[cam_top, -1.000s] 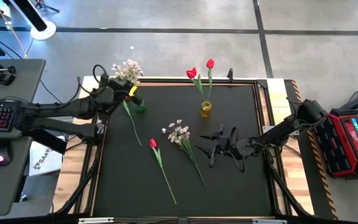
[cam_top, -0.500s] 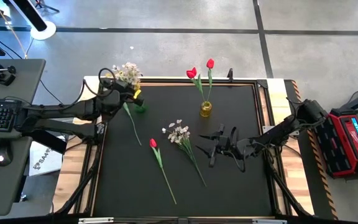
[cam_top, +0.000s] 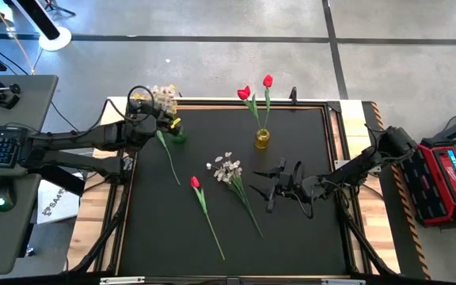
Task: Sort flowers into vase by color
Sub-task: Put the right white flowers into the green vase
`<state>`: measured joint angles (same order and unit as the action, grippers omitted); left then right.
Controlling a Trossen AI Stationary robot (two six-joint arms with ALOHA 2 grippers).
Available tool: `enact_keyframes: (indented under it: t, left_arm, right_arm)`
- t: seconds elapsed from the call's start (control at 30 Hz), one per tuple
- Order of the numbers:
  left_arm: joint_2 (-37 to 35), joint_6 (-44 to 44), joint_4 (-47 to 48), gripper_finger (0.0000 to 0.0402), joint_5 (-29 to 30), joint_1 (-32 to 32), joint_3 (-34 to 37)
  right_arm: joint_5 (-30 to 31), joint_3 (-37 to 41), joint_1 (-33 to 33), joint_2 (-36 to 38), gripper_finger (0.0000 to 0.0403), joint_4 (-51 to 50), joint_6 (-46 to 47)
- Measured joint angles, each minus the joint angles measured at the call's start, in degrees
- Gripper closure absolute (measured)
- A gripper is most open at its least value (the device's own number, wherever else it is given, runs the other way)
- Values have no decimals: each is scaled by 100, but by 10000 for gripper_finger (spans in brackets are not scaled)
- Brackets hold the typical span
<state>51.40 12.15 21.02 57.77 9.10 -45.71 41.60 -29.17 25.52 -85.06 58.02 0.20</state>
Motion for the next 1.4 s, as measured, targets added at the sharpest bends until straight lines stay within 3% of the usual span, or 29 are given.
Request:
enact_keyframes:
  t: [0.33, 0.73, 0.83, 1.0, 1.17, 1.4]
  left_arm:
    - [0, 745, 1959, 223, -384, 0, -975]
    - [2, 939, 2294, 139, -872, 309, -1058]
    - [6, 912, 2343, 123, -1244, 485, -1133]
    - [-2, 876, 2702, 117, -1811, 719, -1609]
    - [-2, 881, 3330, 117, -1898, 787, -2011]
    - [107, 1159, 3485, 117, -1958, 787, -1753]
  right_arm:
    - [-13, 0, 0, 2, 201, -96, 132]
    - [-46, 0, 0, 2, 201, -120, 132]
    - [-156, 0, 0, 2, 201, -119, 132]
    - [-256, 0, 2, 2, 201, -120, 132]
    - [-290, 0, 2, 2, 201, -132, 137]
    - [-332, 0, 2, 2, 201, -226, 239]
